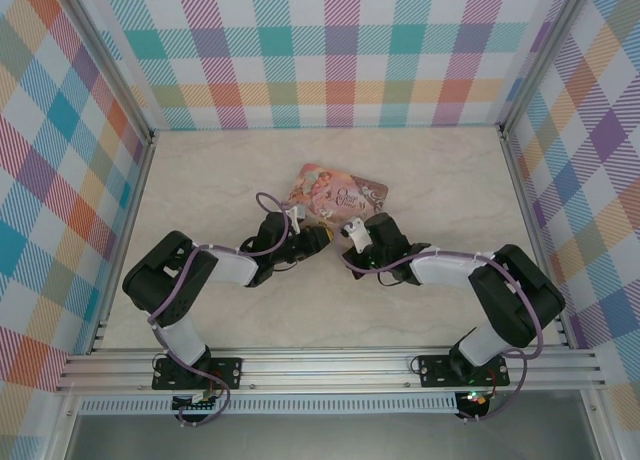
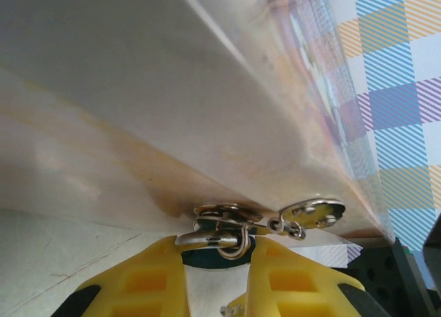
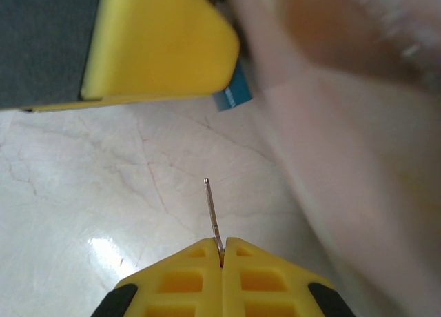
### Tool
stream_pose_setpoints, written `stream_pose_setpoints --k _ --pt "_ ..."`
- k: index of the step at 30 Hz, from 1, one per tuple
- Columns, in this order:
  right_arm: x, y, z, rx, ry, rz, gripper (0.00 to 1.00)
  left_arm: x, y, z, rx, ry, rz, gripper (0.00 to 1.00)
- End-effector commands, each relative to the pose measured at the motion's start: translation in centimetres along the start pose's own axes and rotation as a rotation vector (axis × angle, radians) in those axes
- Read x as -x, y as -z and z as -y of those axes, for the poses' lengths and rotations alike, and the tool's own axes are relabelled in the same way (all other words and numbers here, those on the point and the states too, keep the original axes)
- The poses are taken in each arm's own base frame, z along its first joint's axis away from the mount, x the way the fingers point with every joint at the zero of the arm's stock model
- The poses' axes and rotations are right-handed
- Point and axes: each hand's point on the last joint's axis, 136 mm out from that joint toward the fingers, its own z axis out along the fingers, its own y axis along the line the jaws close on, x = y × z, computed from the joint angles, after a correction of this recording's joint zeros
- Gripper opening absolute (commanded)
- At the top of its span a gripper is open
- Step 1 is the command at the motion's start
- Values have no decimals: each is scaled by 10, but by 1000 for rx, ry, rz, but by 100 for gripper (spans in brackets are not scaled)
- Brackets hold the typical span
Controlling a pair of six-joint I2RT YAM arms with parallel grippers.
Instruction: Unlock a padlock with a key
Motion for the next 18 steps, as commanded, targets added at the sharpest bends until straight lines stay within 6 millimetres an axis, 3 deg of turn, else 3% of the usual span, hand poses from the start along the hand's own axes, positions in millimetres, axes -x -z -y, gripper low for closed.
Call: stream_pose_setpoints --k 1,18 --pt "17 1 4 -45 45 40 5 7 4 38 -92 10 9 9" --pt "33 7 5 -89 130 128 6 -2 2 53 -103 110 -63 5"
